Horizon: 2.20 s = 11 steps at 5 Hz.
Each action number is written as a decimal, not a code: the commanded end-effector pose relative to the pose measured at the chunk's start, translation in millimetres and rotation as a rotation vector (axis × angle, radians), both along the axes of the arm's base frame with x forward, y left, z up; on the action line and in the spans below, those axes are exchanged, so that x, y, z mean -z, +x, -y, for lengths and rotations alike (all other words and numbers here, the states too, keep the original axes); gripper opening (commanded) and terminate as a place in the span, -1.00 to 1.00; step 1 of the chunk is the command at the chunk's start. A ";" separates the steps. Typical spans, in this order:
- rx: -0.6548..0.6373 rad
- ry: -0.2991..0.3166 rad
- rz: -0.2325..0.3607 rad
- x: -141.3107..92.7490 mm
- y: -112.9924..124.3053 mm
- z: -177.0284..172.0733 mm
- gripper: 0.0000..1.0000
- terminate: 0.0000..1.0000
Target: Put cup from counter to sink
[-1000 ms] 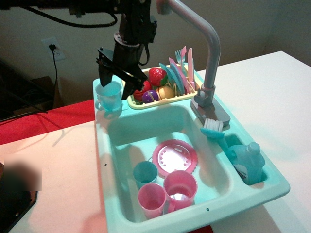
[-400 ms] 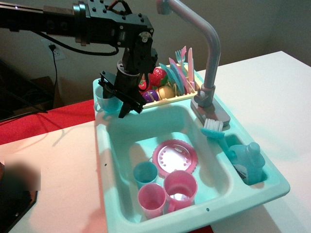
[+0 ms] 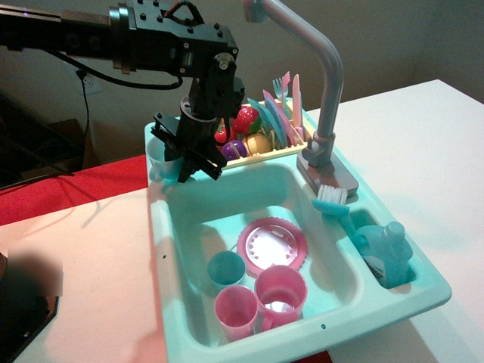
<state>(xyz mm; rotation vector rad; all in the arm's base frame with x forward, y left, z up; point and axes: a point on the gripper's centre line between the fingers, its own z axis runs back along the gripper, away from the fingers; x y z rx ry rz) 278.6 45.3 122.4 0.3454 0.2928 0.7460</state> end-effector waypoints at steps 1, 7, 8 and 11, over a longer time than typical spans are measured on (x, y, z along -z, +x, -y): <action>0.020 0.009 0.081 -22.8 10.9 10.6 -1.00 -1.00; 0.035 -0.010 0.088 25.6 31.1 74.3 -1.00 -1.00; 0.026 0.024 0.080 52.7 27.8 68.8 -1.00 -1.00; 0.011 0.058 0.080 36.5 29.4 63.7 1.00 -1.00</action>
